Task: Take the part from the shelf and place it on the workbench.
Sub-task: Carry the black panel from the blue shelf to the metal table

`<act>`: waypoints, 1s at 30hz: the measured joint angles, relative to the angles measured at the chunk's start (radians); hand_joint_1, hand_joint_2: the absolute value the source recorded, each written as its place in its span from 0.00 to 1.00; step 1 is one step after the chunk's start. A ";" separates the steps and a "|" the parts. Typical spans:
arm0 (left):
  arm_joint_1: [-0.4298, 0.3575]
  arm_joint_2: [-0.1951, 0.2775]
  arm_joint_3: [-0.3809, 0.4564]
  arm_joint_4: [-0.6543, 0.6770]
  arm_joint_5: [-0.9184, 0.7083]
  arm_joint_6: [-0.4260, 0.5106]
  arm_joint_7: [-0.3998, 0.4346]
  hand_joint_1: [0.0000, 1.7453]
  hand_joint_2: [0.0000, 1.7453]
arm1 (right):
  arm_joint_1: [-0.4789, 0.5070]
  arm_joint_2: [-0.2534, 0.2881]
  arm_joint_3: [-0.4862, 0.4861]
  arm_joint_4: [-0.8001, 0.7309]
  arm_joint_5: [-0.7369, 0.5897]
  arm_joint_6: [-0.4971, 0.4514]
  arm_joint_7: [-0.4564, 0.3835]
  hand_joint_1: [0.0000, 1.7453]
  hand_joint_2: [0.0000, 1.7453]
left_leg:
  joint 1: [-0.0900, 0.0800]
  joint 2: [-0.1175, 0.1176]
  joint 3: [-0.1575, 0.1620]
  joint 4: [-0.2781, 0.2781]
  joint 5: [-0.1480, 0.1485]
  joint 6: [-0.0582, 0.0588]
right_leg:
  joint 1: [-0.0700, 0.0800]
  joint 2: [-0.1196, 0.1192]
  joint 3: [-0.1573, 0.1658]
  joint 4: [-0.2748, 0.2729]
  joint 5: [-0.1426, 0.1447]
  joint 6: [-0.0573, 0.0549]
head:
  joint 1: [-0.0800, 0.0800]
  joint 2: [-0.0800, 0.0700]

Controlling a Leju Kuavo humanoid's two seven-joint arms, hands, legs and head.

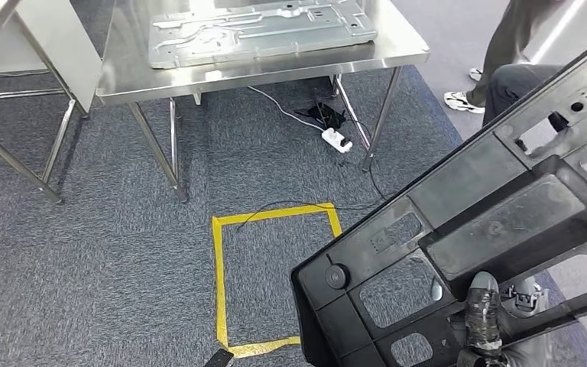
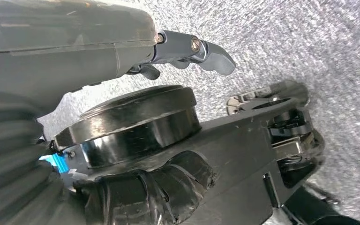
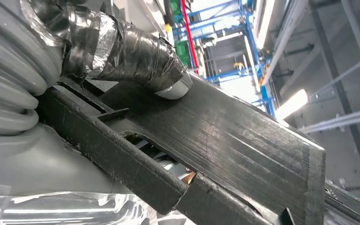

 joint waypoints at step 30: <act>-0.008 -0.001 0.000 0.000 0.001 -0.004 0.004 0.00 1.00 | -0.027 -0.001 0.000 0.023 -0.041 0.000 0.013 1.00 1.00 | -0.011 0.049 -0.009 -0.011 0.019 0.010 | -0.008 -0.013 0.036 -0.006 -0.044 0.005 | 0.013 0.000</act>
